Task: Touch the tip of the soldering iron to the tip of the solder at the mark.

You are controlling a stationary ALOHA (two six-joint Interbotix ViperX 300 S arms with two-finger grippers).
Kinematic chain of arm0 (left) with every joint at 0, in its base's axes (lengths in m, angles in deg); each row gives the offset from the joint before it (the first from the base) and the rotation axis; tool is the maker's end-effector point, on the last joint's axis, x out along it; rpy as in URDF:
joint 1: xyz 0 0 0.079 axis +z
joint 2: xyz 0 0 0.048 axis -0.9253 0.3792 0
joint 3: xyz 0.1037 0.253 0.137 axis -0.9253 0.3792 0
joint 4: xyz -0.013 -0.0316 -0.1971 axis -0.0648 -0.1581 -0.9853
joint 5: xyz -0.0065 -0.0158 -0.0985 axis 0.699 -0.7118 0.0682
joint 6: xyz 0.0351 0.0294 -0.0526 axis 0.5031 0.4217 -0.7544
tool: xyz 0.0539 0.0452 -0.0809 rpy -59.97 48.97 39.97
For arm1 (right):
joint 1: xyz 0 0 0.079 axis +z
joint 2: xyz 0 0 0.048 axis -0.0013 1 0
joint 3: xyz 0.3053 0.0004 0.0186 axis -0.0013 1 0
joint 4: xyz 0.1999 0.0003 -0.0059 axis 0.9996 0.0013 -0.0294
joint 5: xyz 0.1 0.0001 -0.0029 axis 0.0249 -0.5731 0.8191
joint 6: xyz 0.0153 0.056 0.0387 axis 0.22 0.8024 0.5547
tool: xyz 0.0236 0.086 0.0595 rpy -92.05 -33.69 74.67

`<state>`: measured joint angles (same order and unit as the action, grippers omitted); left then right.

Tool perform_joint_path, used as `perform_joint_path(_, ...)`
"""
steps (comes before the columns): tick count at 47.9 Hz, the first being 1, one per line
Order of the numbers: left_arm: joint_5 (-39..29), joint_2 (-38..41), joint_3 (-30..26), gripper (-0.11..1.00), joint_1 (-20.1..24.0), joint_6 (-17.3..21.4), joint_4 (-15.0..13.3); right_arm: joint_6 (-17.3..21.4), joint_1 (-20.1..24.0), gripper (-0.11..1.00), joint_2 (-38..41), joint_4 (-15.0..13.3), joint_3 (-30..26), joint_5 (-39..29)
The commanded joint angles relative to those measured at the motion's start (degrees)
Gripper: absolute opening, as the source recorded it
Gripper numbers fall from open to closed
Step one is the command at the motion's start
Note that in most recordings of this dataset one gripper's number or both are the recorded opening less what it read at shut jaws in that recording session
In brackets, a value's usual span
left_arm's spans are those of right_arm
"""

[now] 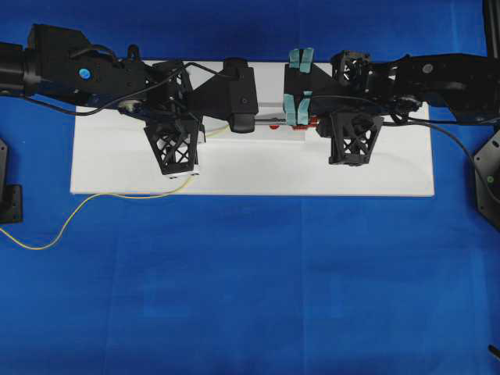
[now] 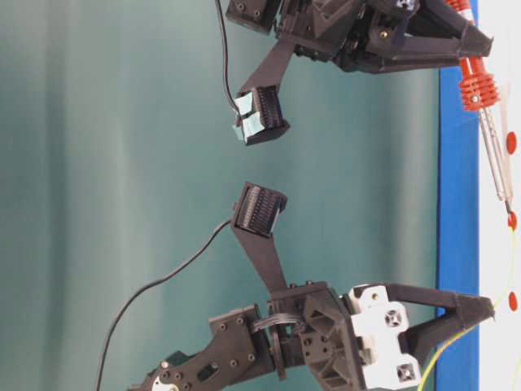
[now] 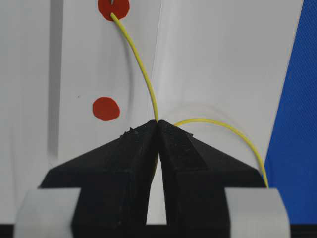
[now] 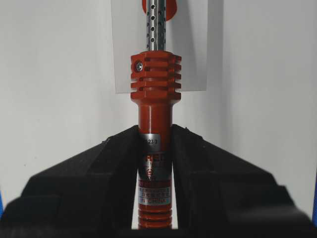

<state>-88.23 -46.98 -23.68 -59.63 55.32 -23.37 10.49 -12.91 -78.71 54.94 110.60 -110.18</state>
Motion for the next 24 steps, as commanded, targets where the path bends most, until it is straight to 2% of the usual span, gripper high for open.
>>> perform_joint_path(1, -0.4, -0.5, -1.7, 0.02, -0.1, 0.1, 0.0, 0.0, -0.1, 0.06, -0.6, -0.2, -1.4, 0.2)
perform_joint_path(24, -1.1, -0.1, -2.4, 0.02, 0.0, 0.2, 0.0, -0.1, -0.1, 0.06, -0.6, -0.2, -1.4, 0.2)
